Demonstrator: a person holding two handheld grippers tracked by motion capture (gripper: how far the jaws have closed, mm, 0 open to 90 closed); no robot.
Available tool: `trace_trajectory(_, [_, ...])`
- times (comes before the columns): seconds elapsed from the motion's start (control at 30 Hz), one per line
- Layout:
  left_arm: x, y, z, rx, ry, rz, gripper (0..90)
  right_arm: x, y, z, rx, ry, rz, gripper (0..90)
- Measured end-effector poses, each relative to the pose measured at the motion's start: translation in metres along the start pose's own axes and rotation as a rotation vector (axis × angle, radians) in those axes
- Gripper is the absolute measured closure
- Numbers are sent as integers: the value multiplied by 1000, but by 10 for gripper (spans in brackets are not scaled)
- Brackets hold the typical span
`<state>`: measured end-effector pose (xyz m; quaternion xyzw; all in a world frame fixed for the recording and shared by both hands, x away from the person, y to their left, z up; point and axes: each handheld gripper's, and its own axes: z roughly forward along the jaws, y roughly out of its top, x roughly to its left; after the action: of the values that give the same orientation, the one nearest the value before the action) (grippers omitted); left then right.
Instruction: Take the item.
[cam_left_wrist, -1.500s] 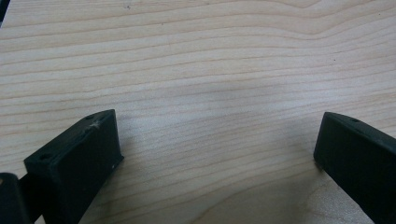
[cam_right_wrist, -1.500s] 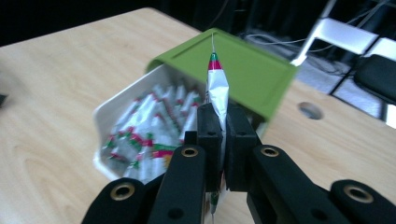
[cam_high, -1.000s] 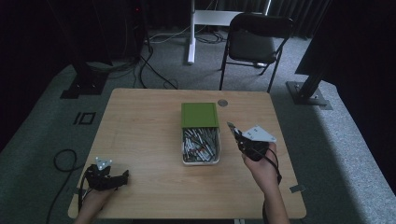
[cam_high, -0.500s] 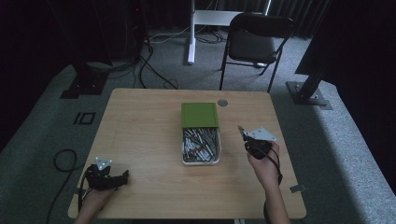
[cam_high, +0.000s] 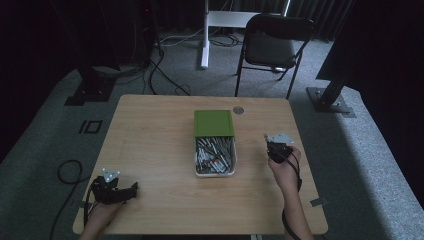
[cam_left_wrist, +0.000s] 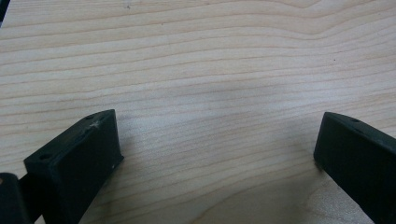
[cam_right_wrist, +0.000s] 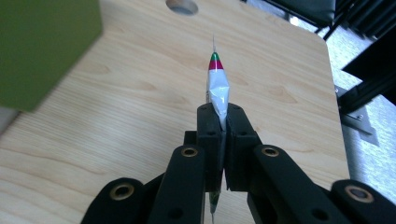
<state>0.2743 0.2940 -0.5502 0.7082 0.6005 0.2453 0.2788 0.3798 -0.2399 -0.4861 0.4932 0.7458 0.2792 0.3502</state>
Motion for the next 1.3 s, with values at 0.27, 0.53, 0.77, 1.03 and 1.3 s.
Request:
trace_trajectory(0.27, [0,0,0,0,0,0,13,12,-7,19,46,17,-9,864])
trace_trajectory(0.53, [0,0,0,0,0,0,13,33,-10,26,61,103,-15,802])
trace_trajectory(0.77, [0,0,0,-1,-1,-1,13,46,-12,28,56,178,7,732])
trace_trajectory(1.03, [0,0,0,-1,0,-1,13,56,-14,26,29,257,89,560])
trace_trajectory(1.3, [0,0,0,-1,0,-1,13,50,-14,11,-8,259,123,449])
